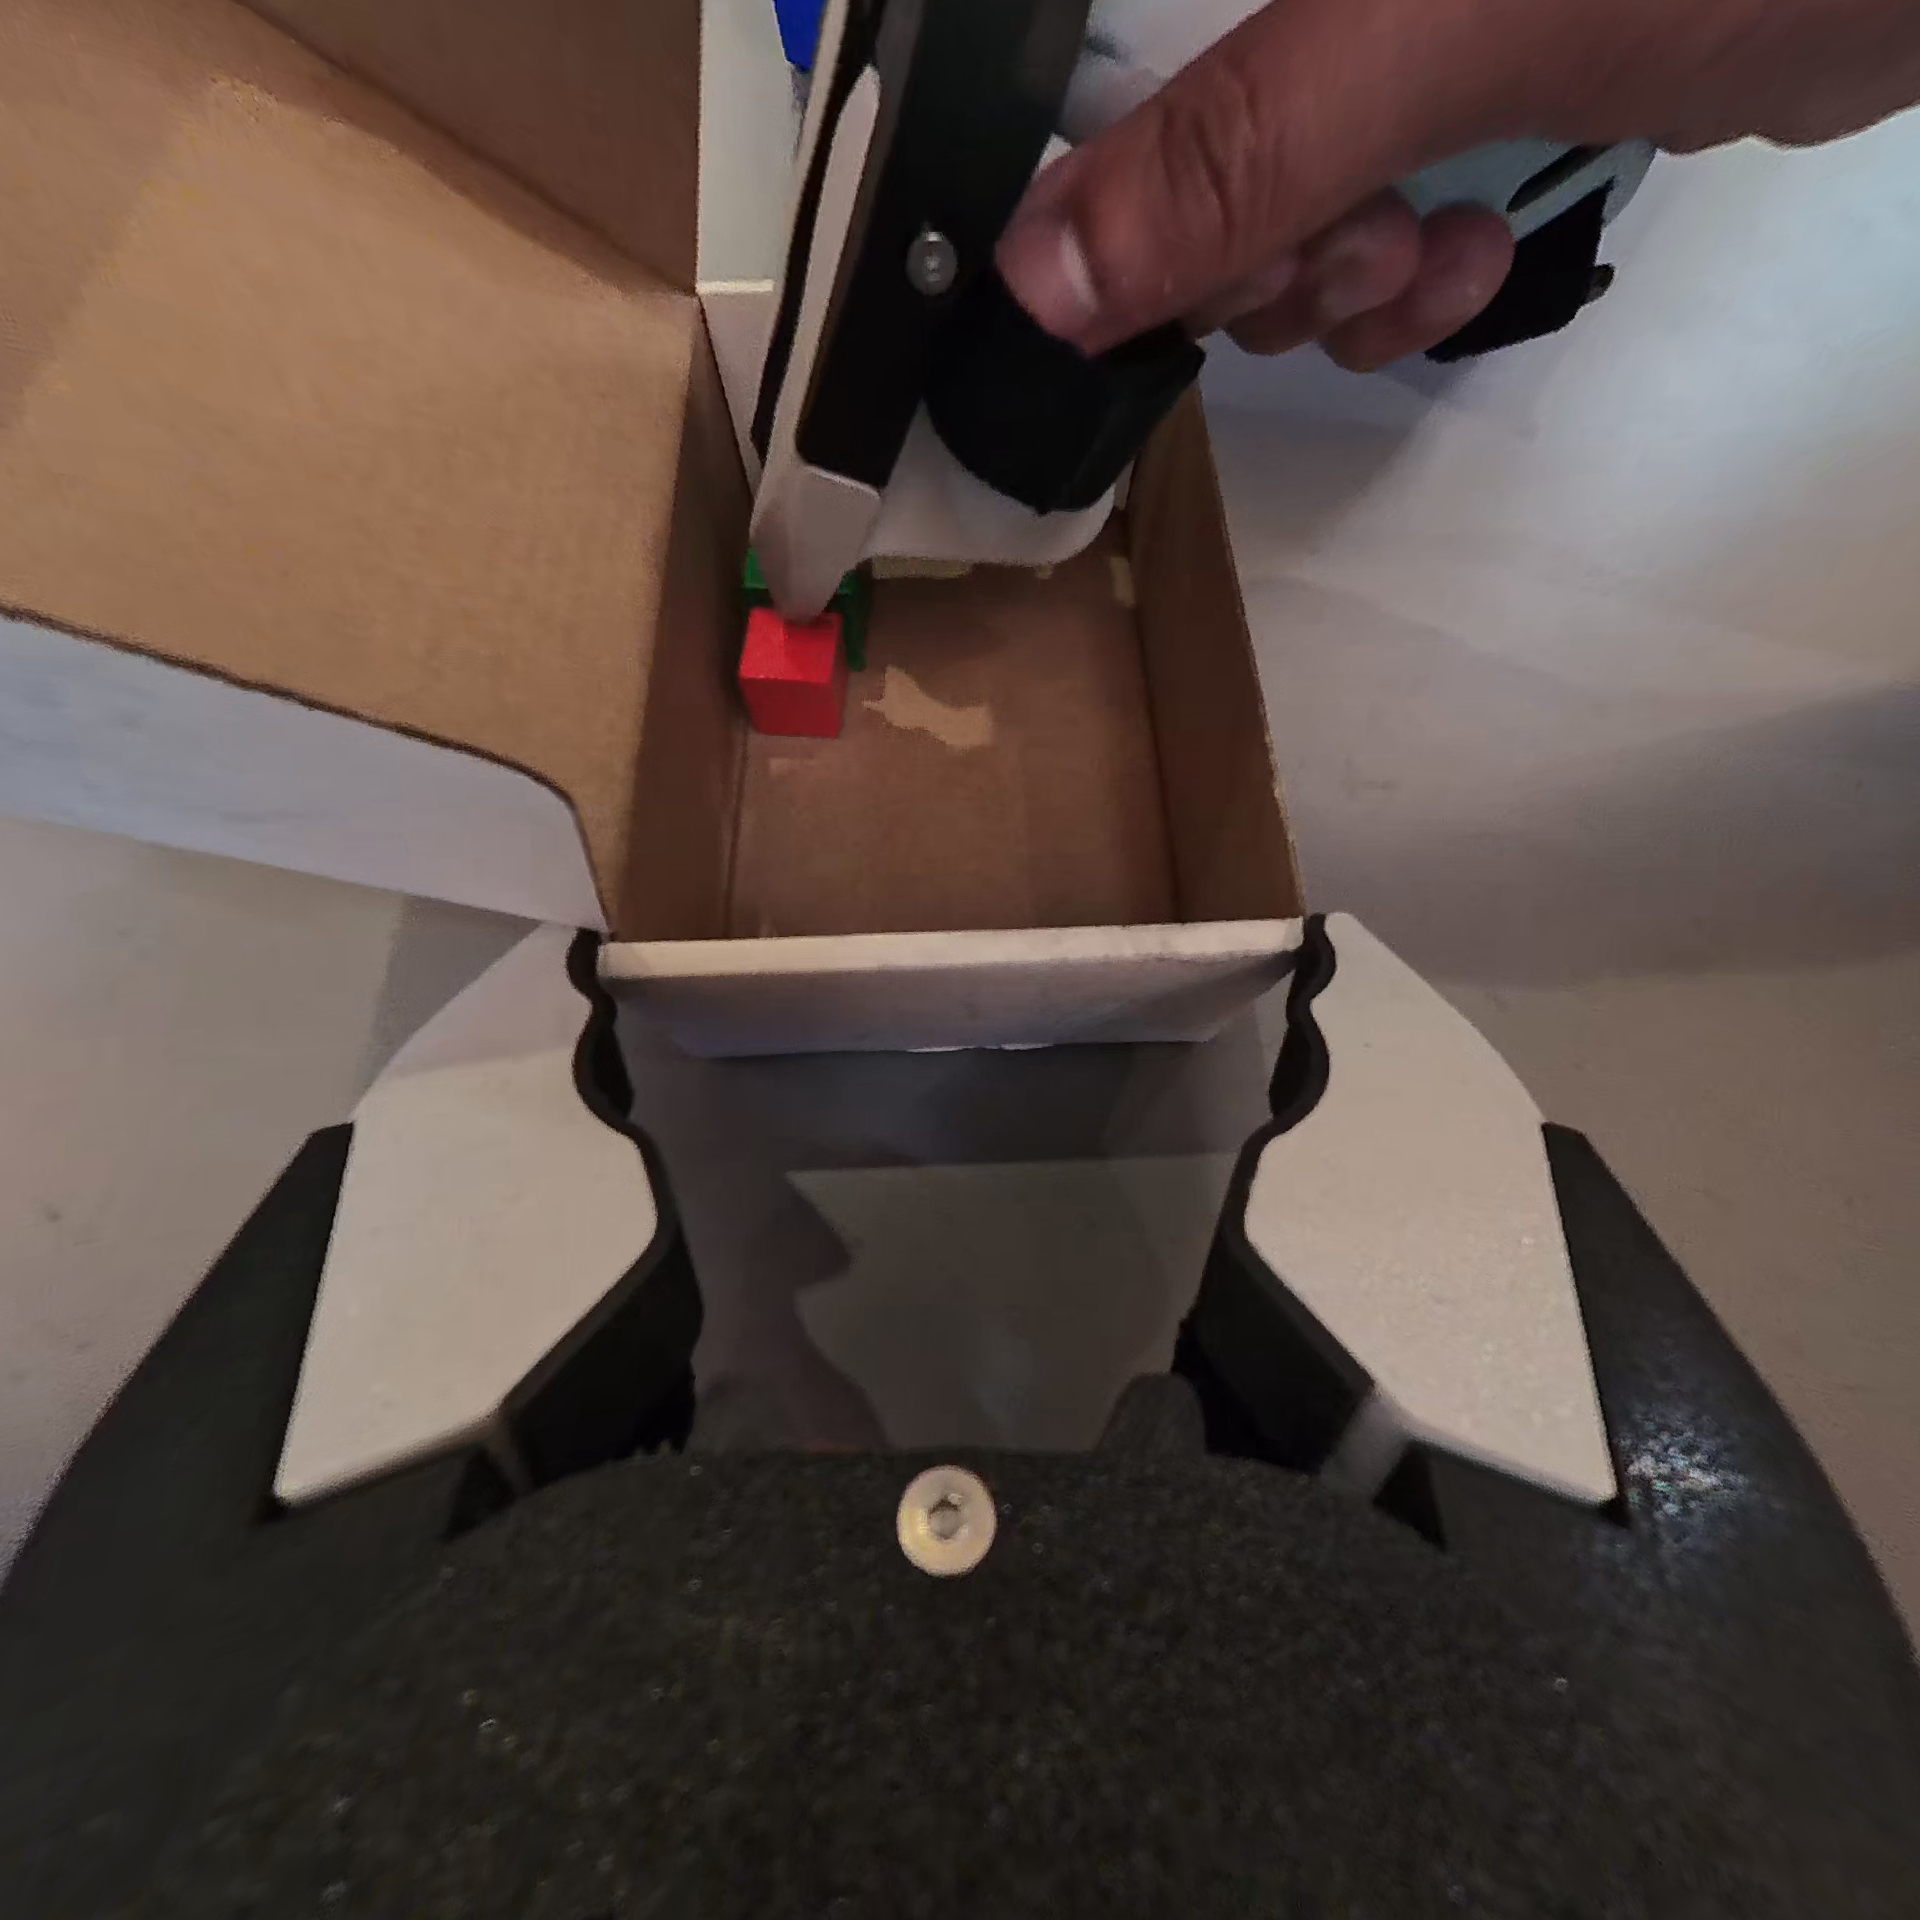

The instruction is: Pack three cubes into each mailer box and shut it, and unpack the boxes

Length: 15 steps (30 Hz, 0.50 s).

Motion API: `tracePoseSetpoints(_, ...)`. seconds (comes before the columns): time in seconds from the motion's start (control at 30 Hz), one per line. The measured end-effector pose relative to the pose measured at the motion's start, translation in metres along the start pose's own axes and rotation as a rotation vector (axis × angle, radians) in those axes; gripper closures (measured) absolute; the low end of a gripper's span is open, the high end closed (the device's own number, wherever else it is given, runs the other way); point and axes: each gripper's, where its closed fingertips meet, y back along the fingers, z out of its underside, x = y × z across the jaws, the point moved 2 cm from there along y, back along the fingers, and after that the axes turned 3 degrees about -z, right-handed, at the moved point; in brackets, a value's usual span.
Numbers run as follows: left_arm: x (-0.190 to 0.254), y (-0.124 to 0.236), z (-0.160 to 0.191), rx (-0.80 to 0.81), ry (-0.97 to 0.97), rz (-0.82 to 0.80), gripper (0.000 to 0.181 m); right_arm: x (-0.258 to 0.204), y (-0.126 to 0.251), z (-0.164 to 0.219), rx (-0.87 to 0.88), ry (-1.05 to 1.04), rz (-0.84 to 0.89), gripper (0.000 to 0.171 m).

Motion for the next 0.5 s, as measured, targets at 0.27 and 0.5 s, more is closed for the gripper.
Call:
tracePoseSetpoints(0.27, 0.0, 0.0, 0.0, 0.0, -0.001, 0.001, 0.06, -0.019, 0.039, 0.007, 0.022, 0.035, -0.144, 0.146)
tracePoseSetpoints(0.5, 0.0, 0.0, 0.001, 0.0, 0.0, 0.003, 0.06, 0.04, 0.169, 0.014, 0.245, 0.014, 0.026, 0.146)
